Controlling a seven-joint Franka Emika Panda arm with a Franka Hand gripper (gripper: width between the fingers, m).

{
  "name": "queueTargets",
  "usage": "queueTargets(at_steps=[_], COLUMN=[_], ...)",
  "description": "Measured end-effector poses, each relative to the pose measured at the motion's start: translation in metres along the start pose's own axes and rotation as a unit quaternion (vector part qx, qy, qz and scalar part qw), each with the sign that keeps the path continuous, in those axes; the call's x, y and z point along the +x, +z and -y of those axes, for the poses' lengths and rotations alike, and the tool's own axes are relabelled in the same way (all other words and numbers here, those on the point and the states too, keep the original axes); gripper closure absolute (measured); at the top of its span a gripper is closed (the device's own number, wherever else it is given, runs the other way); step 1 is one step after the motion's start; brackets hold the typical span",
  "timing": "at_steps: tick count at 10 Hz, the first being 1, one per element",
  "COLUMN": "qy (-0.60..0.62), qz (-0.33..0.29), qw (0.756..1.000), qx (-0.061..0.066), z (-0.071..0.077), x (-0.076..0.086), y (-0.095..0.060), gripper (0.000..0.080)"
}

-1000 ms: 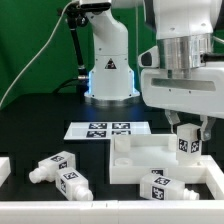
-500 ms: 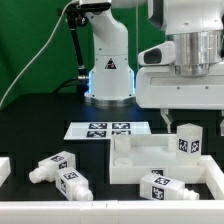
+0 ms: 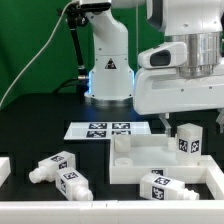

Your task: Assemble one leg

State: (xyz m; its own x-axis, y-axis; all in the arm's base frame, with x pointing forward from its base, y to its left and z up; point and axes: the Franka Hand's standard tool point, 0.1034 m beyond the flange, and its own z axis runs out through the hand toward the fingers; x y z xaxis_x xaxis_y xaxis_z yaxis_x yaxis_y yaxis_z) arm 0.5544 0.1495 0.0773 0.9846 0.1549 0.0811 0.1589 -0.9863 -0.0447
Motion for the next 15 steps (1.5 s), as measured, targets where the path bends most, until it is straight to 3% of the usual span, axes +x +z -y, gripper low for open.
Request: queueTargets(at_steps=[5, 8, 11, 15], qy=[-0.112, -0.110, -0.094, 0.128], qz=[0.000, 0.000, 0.000, -0.009], qw=[0.994, 0.994, 0.996, 0.992], qx=[-0.008, -0.008, -0.008, -0.003], z=[-0.0046, -0.0057, -0.0057, -0.0067], x=[0.0003, 0.0004, 0.0004, -0.0001], y=[0.0006, 0.0005, 0.0005, 0.0009], gripper=[0.0151, 0.0518, 0.0518, 0.0518])
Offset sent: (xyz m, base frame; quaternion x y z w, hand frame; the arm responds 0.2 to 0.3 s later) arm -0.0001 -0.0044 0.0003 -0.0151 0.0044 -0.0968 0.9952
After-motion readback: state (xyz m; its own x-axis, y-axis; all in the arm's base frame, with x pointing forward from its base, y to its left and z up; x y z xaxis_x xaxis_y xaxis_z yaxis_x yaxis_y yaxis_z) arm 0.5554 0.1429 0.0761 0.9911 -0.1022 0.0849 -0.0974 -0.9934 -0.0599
